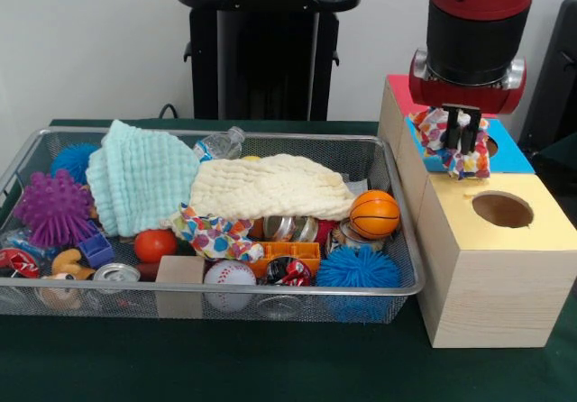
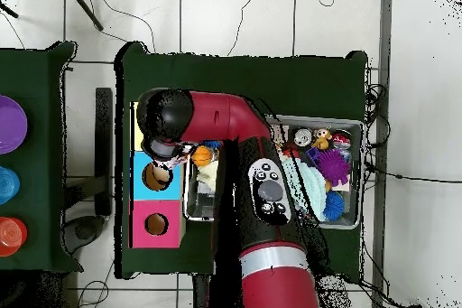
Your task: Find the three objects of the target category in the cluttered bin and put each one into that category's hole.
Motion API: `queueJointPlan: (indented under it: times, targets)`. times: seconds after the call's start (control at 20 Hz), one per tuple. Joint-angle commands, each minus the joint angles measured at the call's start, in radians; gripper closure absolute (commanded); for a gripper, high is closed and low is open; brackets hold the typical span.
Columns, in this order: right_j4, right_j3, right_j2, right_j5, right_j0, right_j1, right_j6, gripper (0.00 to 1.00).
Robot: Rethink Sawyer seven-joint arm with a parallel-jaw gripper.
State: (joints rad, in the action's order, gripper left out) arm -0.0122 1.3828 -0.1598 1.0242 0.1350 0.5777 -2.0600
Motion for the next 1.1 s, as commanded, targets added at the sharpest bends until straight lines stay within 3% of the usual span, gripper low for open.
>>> queueJointPlan:
  times: [0.05,0.3,1.1]
  targets:
    - [-0.056,-0.029,0.056,-0.024,-0.039,-0.076,-0.313,1.0]
    - [-0.093,-0.044,0.069,-0.021,-0.049,-0.088,-0.303,1.0]
    - [-0.152,-0.218,0.115,0.136,-0.065,-0.165,-0.287,1.0]
